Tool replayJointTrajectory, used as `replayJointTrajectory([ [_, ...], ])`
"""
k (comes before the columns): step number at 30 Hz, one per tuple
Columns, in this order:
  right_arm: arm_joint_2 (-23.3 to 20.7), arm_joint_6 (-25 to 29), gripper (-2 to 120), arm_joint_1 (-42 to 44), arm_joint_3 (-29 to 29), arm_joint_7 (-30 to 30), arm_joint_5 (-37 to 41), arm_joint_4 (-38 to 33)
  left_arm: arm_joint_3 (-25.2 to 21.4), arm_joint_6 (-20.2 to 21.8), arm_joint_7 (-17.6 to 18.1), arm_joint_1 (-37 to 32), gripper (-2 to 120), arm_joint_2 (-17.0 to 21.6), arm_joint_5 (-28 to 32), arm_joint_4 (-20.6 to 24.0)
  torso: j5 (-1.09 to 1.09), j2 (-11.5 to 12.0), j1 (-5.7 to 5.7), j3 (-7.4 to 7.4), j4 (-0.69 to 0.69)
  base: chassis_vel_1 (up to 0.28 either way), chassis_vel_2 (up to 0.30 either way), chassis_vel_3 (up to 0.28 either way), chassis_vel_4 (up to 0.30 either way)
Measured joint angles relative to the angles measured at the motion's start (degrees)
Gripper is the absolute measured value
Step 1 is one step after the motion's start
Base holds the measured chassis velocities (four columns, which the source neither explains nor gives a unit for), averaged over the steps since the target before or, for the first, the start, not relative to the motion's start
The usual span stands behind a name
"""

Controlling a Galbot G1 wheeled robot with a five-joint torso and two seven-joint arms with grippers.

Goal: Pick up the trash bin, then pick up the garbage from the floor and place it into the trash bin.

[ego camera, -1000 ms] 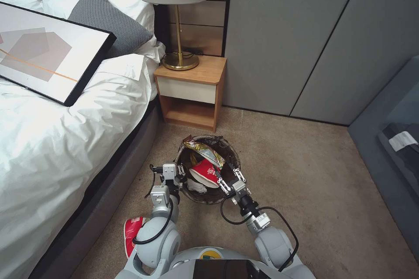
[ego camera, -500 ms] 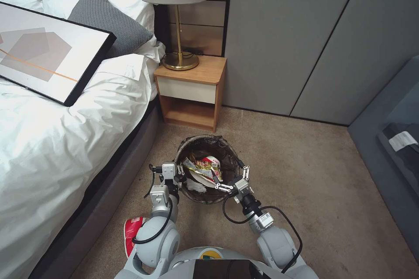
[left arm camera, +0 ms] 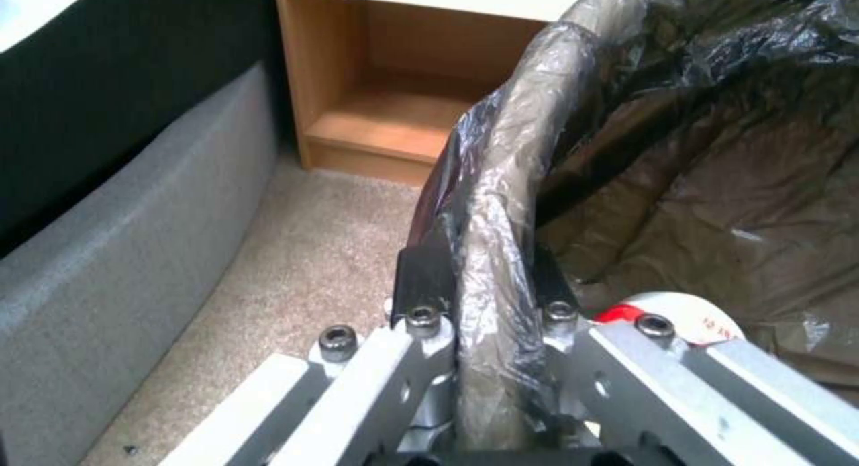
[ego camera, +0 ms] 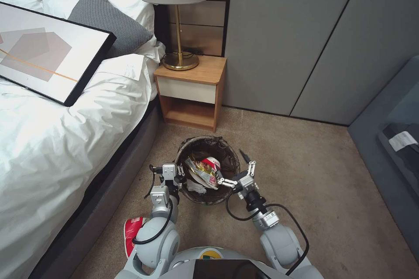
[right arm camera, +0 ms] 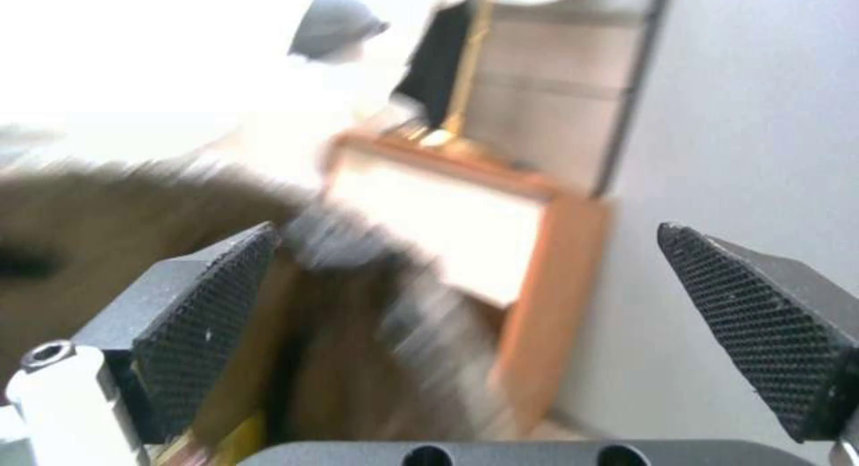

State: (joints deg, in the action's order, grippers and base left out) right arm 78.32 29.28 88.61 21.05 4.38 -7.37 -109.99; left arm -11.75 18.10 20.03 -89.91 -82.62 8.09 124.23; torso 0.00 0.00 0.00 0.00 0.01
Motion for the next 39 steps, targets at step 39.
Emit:
replayJointTrajectory([
  [39, 5.75, 1.35, 100, 2.49, 11.95, -12.28, 10.41, 0.68, -0.39, -0.22, -0.03, -0.36, 3, -0.09, -0.61, 0.47, 0.0, 0.0, 0.0, 0.0, 0.0, 0.0, 0.0, 0.0, 0.0],
])
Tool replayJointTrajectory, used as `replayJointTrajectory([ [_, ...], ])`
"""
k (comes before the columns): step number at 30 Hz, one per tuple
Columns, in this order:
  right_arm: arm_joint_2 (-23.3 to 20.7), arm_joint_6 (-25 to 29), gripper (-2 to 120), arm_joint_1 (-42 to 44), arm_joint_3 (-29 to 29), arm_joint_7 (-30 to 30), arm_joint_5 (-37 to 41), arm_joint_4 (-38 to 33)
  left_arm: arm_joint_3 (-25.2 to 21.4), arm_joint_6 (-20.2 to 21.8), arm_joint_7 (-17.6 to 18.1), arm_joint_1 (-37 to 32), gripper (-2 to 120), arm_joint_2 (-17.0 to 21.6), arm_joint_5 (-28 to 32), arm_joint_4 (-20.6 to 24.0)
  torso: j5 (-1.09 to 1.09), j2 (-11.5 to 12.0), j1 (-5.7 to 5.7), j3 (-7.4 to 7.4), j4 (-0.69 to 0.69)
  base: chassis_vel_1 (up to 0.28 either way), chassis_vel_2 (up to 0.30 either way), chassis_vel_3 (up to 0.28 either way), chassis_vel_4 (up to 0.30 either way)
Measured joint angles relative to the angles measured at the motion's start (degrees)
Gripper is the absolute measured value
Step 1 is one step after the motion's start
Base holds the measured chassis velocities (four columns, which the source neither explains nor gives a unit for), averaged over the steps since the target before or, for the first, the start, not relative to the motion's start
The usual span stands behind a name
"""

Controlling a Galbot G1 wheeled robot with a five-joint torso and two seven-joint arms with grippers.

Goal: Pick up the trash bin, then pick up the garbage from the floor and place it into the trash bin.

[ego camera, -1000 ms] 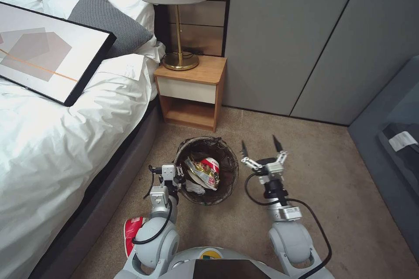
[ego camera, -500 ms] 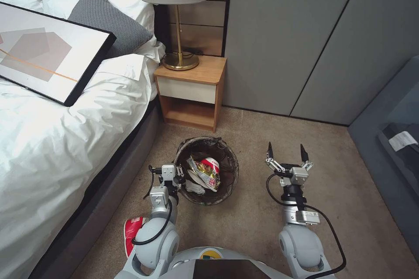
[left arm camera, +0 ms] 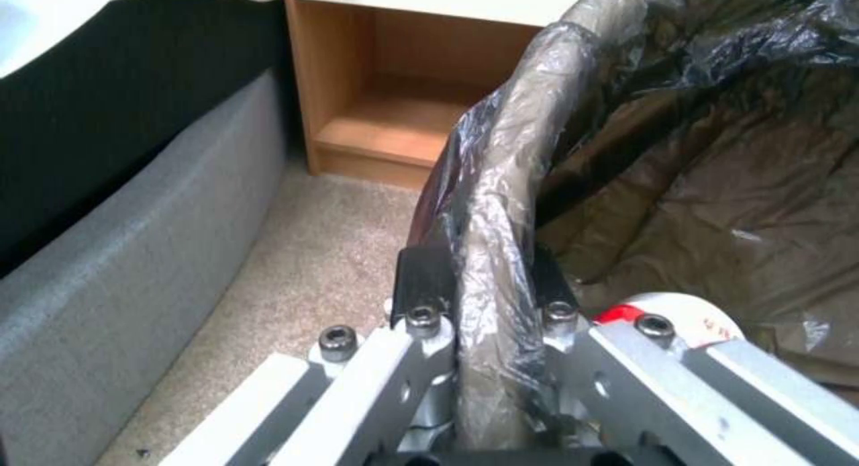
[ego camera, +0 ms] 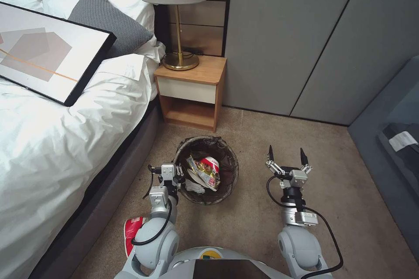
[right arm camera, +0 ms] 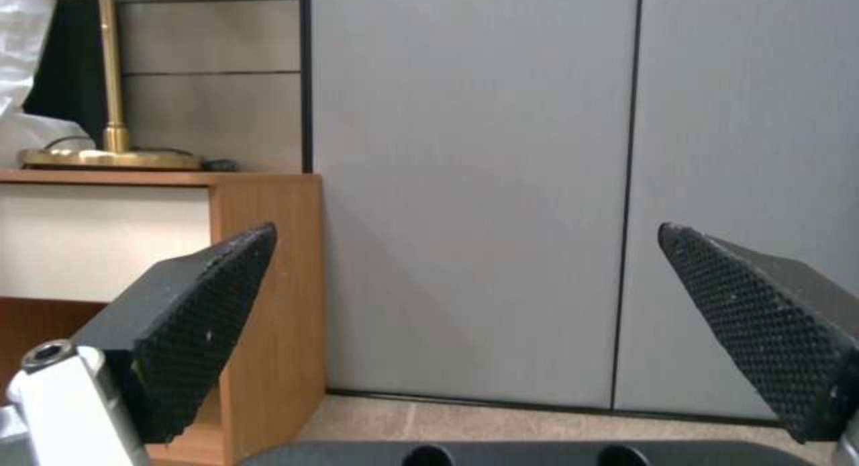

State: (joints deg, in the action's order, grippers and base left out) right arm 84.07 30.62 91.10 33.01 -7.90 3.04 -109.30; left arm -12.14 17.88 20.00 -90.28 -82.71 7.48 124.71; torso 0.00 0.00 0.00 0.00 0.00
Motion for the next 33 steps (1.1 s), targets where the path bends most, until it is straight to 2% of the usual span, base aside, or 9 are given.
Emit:
replayJointTrajectory([
  [10, 0.07, -0.22, 100, -0.72, 0.16, -0.21, 0.01, 0.37, -0.14, -0.06, 0.0, -0.05, 3, -0.16, -0.05, 0.14, 0.0, 0.0, 0.0, 0.0, -0.01, -0.007, 0.005, 0.005, -0.008],
  [21, 0.15, 1.95, 100, -1.95, 0.39, 0.54, -0.66, 1.72, -0.17, -0.11, -0.01, -0.09, 3, -0.24, -0.16, 0.16, 0.01, 0.0, -0.01, 0.02, 0.01, -0.115, 0.127, 0.119, -0.12],
  [33, 0.21, 1.97, 100, -2.13, 0.2, 1.05, -0.98, 1.74, -0.03, -0.21, -0.06, -0.1, 3, -0.27, 0.14, 0.19, 0.01, 0.0, 0.0, -0.01, -0.01, 0.008, -0.002, -0.002, -0.006],
])
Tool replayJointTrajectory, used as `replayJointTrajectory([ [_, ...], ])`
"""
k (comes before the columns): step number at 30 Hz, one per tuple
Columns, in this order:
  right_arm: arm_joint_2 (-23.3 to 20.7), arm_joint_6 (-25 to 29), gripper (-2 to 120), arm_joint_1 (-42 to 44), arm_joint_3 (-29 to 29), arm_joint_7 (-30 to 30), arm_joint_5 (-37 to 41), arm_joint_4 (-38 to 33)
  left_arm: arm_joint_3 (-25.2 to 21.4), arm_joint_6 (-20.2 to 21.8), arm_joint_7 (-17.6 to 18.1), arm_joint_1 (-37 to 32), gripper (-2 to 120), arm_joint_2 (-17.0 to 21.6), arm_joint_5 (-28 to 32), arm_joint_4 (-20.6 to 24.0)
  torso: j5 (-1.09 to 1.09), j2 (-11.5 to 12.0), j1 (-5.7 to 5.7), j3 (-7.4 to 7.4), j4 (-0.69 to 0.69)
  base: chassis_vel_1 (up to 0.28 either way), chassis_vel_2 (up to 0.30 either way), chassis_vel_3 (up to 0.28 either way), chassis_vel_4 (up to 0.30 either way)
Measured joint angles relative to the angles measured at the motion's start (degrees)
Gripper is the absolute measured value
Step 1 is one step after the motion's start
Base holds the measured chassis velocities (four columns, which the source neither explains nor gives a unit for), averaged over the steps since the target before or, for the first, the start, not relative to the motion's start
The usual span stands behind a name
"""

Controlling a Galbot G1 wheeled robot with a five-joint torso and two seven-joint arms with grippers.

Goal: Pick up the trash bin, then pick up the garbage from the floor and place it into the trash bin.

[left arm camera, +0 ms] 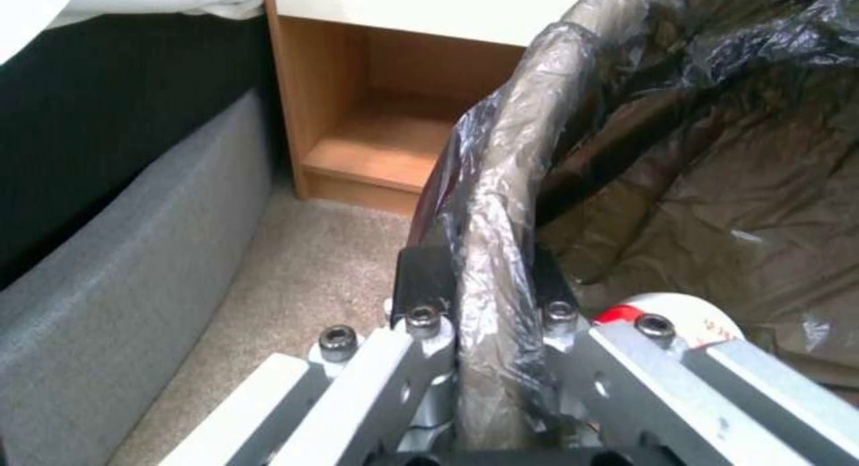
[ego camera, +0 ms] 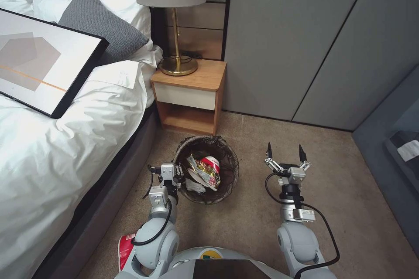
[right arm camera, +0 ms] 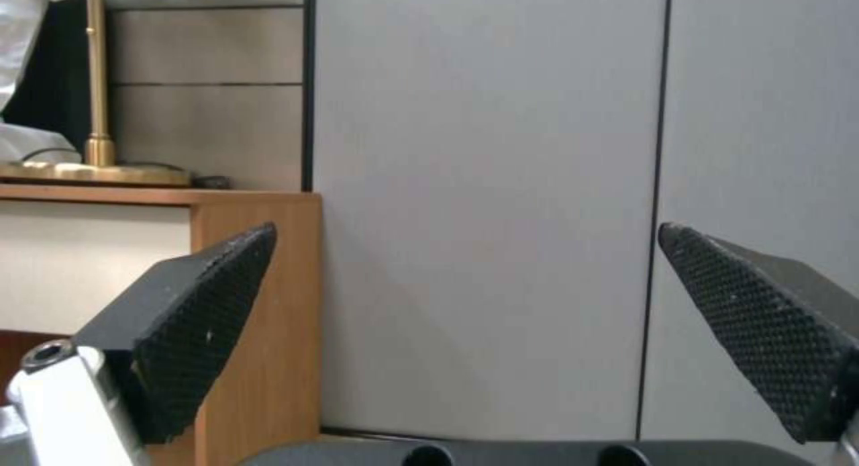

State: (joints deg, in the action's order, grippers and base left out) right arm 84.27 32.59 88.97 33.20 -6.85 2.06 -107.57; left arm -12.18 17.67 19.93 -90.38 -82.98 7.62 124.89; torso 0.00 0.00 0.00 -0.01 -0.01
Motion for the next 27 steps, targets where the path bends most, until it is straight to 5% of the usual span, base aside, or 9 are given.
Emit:
replayJointTrajectory([
  [27, -0.01, -0.32, 100, -0.21, -0.34, 0.12, -0.37, -0.18, 0.27, -0.14, -0.08, 0.08, 3, 0.11, -0.05, -0.03, 0.0, 0.0, 0.0, 0.0, 0.0, 0.054, 0.054, 0.061, 0.056],
])
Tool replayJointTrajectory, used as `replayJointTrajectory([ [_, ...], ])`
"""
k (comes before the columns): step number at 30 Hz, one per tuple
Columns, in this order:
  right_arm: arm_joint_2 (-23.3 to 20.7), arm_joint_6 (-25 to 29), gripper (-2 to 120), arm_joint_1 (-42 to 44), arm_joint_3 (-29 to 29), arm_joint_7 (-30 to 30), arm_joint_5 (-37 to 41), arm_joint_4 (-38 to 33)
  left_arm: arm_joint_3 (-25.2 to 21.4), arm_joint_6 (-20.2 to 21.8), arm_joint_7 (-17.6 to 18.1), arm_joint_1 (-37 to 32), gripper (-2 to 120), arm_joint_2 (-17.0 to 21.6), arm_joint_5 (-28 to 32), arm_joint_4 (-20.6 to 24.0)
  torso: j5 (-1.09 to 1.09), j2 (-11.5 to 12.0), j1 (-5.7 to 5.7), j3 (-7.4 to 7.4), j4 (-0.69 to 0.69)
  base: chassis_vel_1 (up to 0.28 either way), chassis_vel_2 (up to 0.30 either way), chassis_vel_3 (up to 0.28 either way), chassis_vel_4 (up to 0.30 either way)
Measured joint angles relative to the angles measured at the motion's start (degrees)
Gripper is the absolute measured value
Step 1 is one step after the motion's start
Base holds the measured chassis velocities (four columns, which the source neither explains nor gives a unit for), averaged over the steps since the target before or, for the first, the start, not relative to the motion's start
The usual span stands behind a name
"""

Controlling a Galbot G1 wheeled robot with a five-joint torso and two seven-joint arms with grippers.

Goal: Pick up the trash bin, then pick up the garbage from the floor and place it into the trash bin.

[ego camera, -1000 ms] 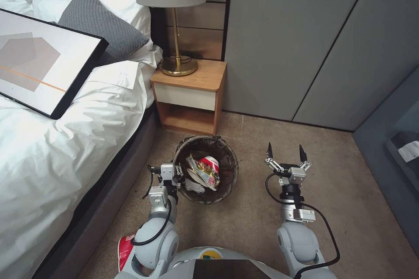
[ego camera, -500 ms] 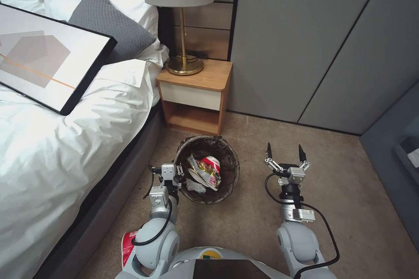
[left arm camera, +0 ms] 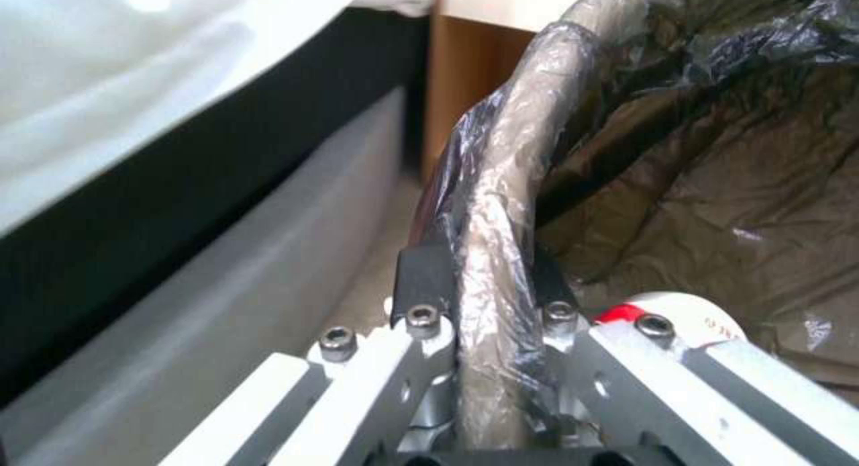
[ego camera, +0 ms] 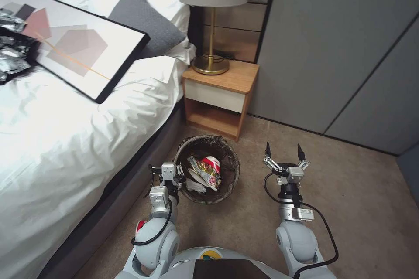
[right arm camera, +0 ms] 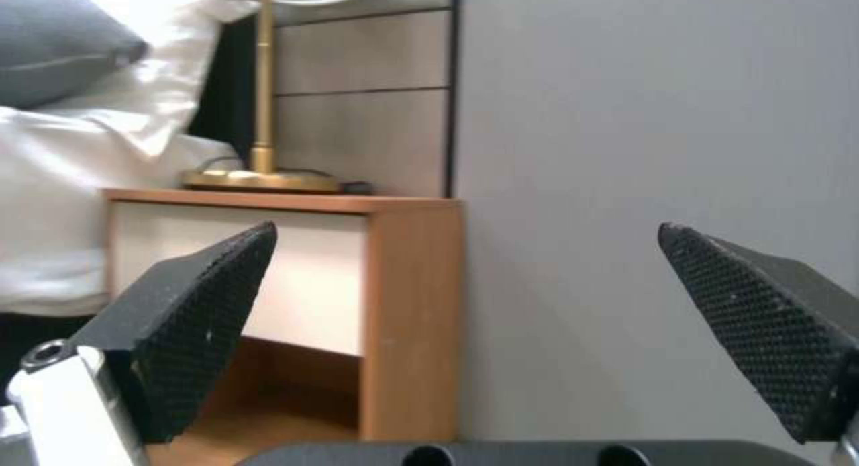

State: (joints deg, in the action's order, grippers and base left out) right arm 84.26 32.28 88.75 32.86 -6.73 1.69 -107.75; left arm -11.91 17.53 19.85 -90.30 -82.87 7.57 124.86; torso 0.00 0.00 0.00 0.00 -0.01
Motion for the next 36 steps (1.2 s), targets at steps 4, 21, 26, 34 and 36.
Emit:
replayJointTrajectory([
  [4, 0.02, -0.06, 100, 0.02, 0.13, -0.02, -0.04, 0.01, -0.02, 0.0, 0.0, 0.02, 3, -0.01, -0.01, 0.0, 0.0, 0.0, 0.0, 0.0, 0.02, 0.126, 0.128, 0.129, 0.121],
  [21, 0.07, 0.57, 100, -0.62, 0.25, -0.34, -0.59, 0.28, -0.06, -1.05, -0.41, 0.01, 3, -0.16, 0.19, -0.12, 0.0, 0.0, 0.0, 0.0, 0.0, 0.077, 0.08, 0.069, 0.077],
  [26, 0.07, 0.66, 100, -0.71, 0.29, -0.34, -0.79, 0.28, -0.04, -1.05, -0.42, 0.01, 3, -0.17, 0.25, -0.07, 0.0, 0.0, 0.0, 0.0, -0.02, 0.0, 0.0, 0.0, 0.0],
  [34, 0.1, 0.74, 100, -0.77, 0.28, -0.34, -0.98, 0.31, 0.01, -1.04, -0.45, 0.02, 3, -0.16, 0.3, 0.01, 0.0, 0.0, 0.0, 0.0, 0.0, 0.0, 0.0, 0.0, 0.0],
  [36, 0.1, 0.75, 100, -0.84, 0.28, -0.34, -1.1, 0.3, 0.0, -1.04, -0.46, 0.01, 3, -0.17, 0.29, 0.02, 0.0, 0.0, 0.0, 0.0, 0.0, 0.0, 0.0, 0.0, 0.0],
])
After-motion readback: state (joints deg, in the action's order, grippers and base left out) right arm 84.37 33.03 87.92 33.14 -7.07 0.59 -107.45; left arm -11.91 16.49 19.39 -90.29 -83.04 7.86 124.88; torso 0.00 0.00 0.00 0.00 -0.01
